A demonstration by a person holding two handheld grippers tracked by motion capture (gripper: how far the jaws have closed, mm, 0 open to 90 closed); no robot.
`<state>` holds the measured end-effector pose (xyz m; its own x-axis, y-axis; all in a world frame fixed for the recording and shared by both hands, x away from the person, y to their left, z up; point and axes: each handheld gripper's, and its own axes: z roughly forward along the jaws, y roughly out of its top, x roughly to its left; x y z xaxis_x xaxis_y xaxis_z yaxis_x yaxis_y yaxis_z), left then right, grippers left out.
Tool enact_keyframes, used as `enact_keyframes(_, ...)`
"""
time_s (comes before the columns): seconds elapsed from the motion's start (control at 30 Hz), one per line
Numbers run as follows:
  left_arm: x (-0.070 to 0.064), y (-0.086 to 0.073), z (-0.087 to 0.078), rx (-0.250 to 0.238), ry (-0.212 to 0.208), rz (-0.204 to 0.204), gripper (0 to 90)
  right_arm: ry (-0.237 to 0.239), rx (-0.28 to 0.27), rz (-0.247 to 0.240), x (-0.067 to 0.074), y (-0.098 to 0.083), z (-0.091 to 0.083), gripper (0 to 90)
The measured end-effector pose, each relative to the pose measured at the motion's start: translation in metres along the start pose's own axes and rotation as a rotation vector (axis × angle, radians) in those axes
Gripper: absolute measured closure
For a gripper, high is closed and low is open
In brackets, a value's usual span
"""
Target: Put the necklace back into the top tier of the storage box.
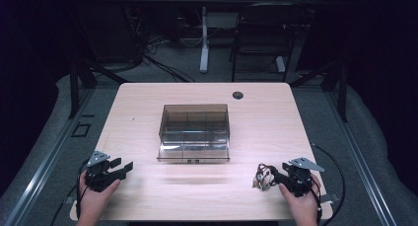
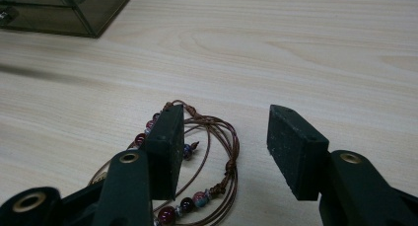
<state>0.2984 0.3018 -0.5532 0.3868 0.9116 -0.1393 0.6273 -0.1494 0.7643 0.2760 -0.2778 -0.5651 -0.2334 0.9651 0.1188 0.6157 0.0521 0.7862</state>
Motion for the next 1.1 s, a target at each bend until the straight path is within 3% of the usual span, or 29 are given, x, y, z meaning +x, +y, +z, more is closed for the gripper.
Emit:
enact_keyframes(0.5,0.000,-0.001,-0.002,-0.003,-0.003,0.006,44.8,0.002,0.028,-0.018,-0.001,0.003,-0.002,44.9)
enact_keyframes(0.7,0.000,-0.001,-0.005,-0.015,-0.003,0.006,44.8,0.002,0.106,-0.061,0.001,0.008,0.000,43.3)
enact_keyframes(0.9,0.001,-0.001,-0.007,-0.013,-0.001,-0.001,44.8,0.027,0.116,-0.068,0.005,0.016,-0.003,44.5)
enact_keyframes(1.1,0.001,-0.001,-0.007,-0.017,-0.002,-0.002,44.8,0.044,0.191,-0.122,0.010,0.026,-0.001,44.4)
